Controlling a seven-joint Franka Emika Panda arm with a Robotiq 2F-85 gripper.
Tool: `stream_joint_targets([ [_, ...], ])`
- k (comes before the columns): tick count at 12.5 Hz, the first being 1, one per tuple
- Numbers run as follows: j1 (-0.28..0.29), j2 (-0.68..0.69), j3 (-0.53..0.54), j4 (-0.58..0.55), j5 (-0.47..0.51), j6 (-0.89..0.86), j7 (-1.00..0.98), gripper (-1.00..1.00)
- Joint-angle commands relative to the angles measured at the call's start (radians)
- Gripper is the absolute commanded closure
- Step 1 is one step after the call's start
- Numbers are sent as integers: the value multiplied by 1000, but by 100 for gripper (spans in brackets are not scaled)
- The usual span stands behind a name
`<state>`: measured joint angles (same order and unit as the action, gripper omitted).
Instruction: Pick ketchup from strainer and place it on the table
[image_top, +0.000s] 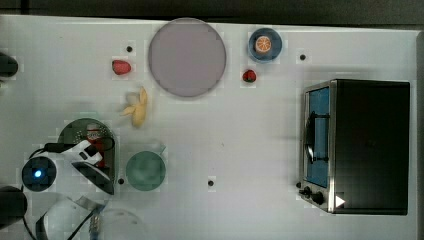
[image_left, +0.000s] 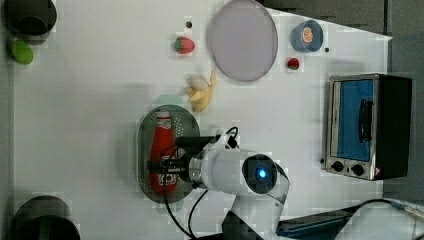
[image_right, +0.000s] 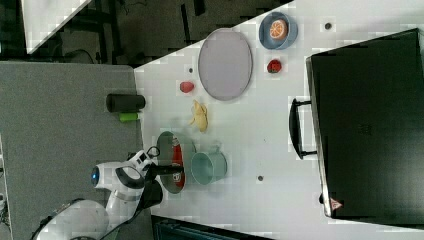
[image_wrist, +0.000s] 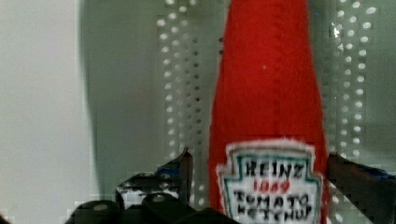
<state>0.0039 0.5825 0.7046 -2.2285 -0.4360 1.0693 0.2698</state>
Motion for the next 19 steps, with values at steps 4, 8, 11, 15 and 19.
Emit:
stream_joint_targets([
  [4, 61, 39, -31, 66, -31, 15, 97, -21],
  [8, 14, -70, 40, 46, 12, 7, 97, -21],
  [11, -62, -201, 136, 52, 169, -36, 97, -21],
  [15, -151, -355, 202, 118, 368, -238, 26, -21],
  [19, -238, -429, 172, 239, 499, -505, -213, -21],
])
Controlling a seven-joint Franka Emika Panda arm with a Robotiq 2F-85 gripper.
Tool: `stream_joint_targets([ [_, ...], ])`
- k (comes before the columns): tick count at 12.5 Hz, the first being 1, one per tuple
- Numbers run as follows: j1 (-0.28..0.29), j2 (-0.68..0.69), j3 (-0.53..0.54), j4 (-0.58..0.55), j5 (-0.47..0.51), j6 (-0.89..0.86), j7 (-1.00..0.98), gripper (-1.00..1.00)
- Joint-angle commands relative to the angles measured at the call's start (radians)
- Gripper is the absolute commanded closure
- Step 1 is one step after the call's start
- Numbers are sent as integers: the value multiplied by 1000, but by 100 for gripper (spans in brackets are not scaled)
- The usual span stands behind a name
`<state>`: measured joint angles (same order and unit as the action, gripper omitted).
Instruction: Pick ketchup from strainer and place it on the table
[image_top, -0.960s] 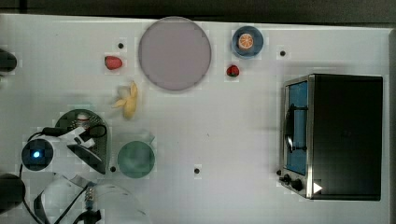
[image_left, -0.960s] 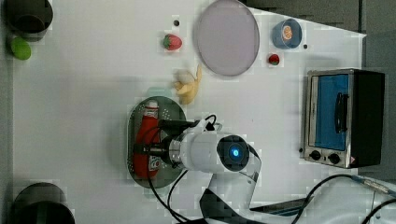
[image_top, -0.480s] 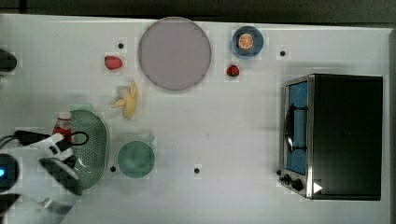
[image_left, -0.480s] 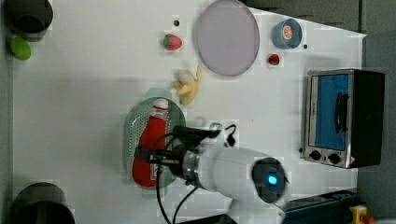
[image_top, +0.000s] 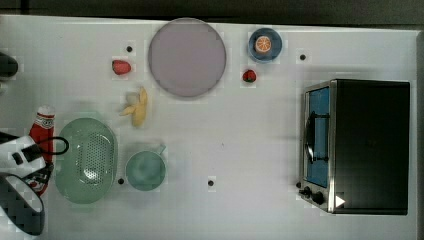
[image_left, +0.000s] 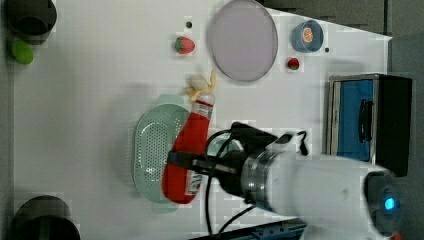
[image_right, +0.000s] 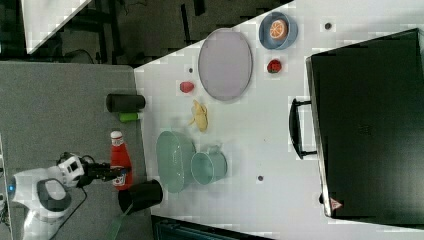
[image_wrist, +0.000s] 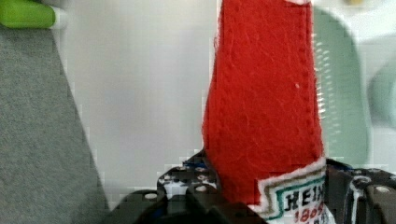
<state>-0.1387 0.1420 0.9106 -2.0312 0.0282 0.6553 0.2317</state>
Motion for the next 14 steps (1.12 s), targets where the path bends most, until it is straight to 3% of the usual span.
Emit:
stream_joint_targets([
  [1, -119, 4, -55, 71, 35, -129, -209, -21],
  [7, -223, -22, -258, 142, 33, -170, -341, -21],
  [14, -248, -20, -524, 83, 33, -174, -406, -21],
])
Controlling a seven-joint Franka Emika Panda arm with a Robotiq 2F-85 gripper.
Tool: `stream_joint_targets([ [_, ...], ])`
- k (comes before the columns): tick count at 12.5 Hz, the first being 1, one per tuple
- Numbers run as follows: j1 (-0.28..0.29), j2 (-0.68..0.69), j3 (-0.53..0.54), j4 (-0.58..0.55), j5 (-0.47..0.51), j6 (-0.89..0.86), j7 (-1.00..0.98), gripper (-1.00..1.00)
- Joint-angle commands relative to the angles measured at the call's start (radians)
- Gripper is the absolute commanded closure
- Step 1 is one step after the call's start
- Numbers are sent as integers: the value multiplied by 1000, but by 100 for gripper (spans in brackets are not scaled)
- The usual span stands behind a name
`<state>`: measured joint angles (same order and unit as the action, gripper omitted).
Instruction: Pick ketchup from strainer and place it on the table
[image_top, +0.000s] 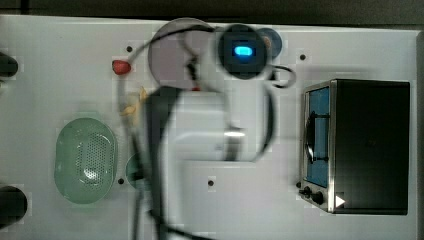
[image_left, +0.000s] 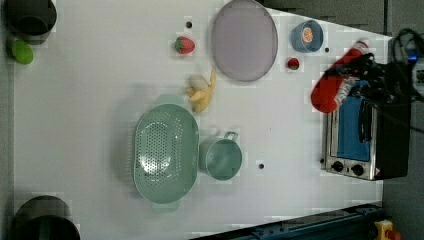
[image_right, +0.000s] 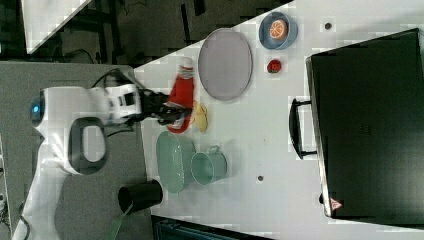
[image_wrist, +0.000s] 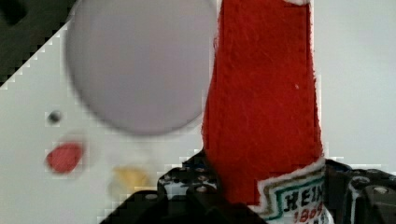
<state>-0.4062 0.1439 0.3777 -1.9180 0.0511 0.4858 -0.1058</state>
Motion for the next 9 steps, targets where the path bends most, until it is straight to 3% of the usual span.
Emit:
stream_joint_targets([
  [1, 19, -22, -13, -56, 10, -2, -70, -21],
  [6, 19, -14, -55, -227, 10, 40, -71, -21],
  [9, 20, 26, -55, -337, 0, 220, -70, -21],
])
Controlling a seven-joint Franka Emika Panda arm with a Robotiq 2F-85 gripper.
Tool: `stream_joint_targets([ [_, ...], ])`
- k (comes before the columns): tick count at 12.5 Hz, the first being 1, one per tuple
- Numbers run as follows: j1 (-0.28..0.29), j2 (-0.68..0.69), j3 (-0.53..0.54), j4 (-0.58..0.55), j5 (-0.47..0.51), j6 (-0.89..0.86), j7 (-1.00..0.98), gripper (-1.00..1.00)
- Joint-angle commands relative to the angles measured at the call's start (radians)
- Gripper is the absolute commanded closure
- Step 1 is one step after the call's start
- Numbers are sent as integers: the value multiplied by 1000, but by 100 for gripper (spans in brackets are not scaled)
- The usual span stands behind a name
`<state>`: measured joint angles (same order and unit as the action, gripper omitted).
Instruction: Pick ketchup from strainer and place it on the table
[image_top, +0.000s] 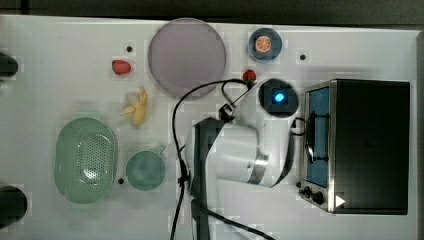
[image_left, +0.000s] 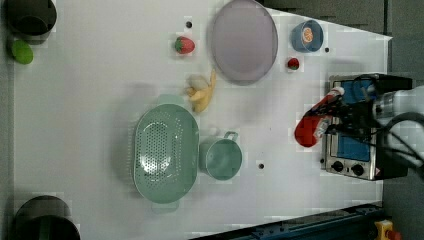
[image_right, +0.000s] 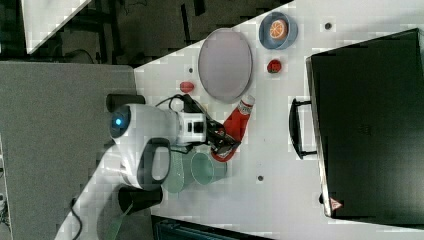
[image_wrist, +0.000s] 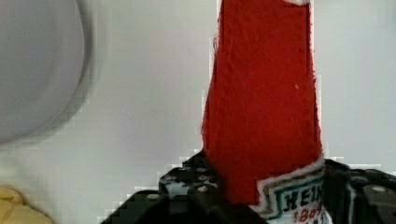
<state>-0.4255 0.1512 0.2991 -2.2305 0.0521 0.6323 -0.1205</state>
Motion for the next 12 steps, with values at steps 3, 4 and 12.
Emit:
stream_joint_targets([
  [3, 39, 96, 17, -74, -34, 204, -56, -21],
  [4, 39, 127, 16, -74, -47, 227, -56, -27],
  [12, 39, 62, 22, 0, -48, 199, -56, -100],
])
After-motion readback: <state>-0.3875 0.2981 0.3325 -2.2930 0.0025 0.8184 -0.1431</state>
